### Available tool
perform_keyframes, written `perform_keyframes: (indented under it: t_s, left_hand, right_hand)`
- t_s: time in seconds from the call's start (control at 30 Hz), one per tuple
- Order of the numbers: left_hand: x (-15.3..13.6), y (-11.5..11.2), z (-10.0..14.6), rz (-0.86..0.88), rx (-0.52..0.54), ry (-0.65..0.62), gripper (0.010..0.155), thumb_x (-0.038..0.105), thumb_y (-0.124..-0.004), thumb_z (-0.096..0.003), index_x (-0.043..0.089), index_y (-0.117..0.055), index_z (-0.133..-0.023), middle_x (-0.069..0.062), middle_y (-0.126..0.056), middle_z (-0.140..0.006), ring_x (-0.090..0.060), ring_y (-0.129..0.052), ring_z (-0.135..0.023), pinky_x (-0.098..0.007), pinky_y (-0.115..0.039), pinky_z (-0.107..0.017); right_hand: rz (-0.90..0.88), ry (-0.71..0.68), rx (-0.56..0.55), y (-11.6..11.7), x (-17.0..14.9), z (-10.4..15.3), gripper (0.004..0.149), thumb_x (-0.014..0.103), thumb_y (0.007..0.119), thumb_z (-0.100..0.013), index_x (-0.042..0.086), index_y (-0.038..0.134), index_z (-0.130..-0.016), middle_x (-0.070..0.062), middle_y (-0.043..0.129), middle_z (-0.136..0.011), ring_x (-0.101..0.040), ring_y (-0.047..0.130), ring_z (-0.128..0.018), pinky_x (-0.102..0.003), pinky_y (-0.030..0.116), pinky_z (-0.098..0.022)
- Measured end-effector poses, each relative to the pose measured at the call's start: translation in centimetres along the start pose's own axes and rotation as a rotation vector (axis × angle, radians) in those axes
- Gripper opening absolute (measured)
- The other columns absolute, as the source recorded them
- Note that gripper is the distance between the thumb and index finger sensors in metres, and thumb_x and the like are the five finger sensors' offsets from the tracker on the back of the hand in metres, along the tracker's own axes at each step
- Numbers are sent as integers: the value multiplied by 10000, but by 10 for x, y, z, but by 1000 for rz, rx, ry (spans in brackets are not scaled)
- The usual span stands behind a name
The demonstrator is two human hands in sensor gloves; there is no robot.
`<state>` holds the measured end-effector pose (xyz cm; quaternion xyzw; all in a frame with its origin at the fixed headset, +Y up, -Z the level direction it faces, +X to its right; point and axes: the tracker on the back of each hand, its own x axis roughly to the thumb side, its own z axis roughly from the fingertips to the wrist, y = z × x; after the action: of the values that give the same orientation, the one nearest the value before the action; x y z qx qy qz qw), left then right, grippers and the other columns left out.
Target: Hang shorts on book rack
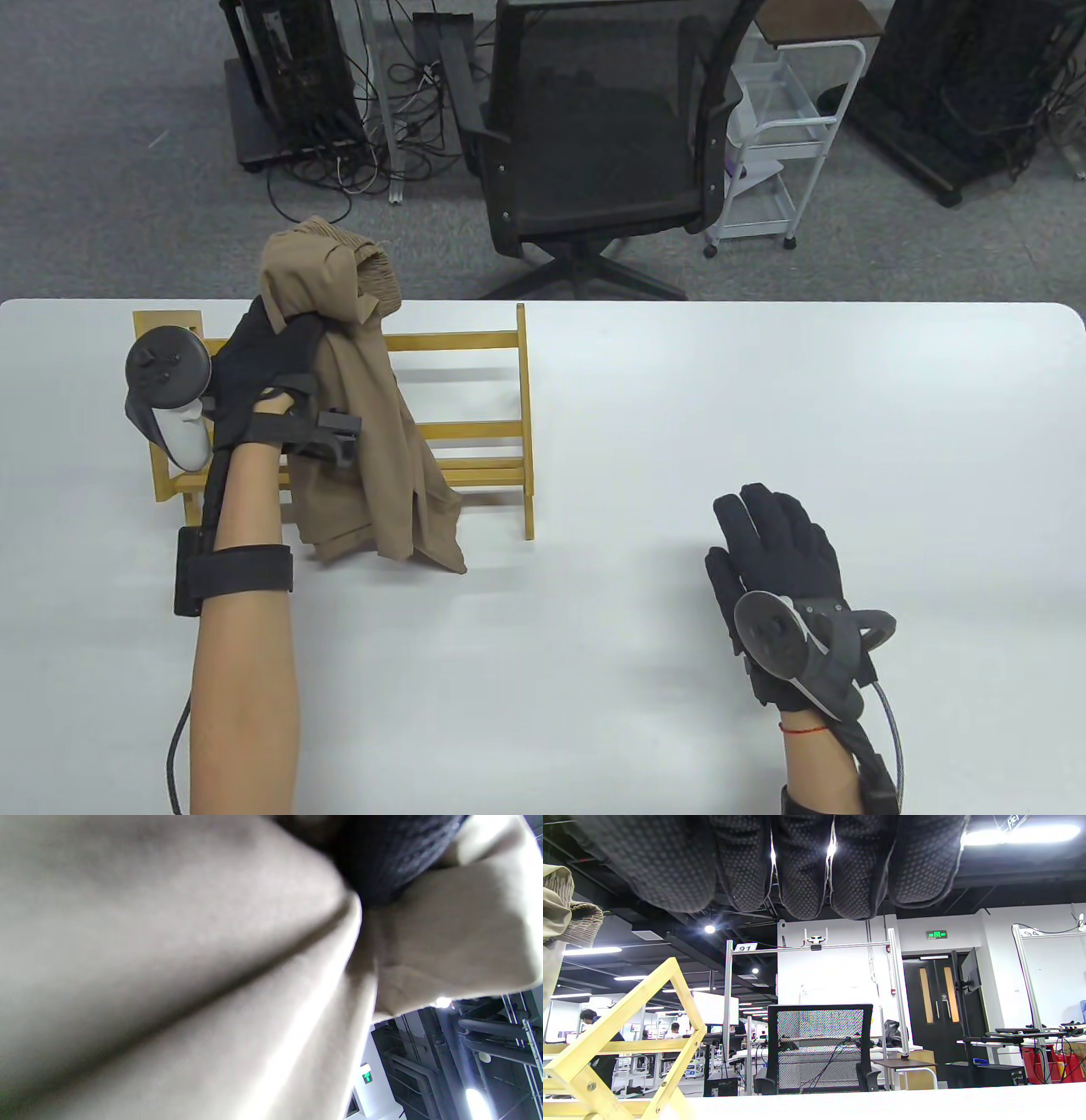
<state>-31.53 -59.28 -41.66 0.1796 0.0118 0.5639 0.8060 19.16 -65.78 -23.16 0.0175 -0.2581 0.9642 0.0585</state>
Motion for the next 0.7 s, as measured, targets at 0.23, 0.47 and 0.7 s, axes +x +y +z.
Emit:
perform_keyframes:
  t_s: [0.23,0.47,0.7]
  left_hand:
    - [0,-6,-7,-16,8,25,446,437,-840,-516,222,-784,-902,26,-975,-753,-232,-997,-637,-497,-771,-556]
    - [-5,-14,-14,-13,6,77,449,447,-832,-520,229,-774,-909,32,-969,-762,-225,-994,-645,-493,-770,-559]
    - [-18,-23,-24,-41,20,150,457,461,-822,-524,225,-768,-912,38,-968,-761,-220,-997,-640,-487,-774,-554]
  right_hand:
    - [-1,-1,1,1,0,1,570,546,757,-448,388,659,-987,48,667,-1124,-287,726,-1023,-497,678,-730]
    - [-3,-1,6,2,0,1,569,545,757,-448,388,659,-986,47,665,-1125,-289,726,-1022,-495,678,-731]
    - [-4,0,7,2,0,2,570,545,757,-448,387,659,-987,45,666,-1125,-287,727,-1021,-494,679,-730]
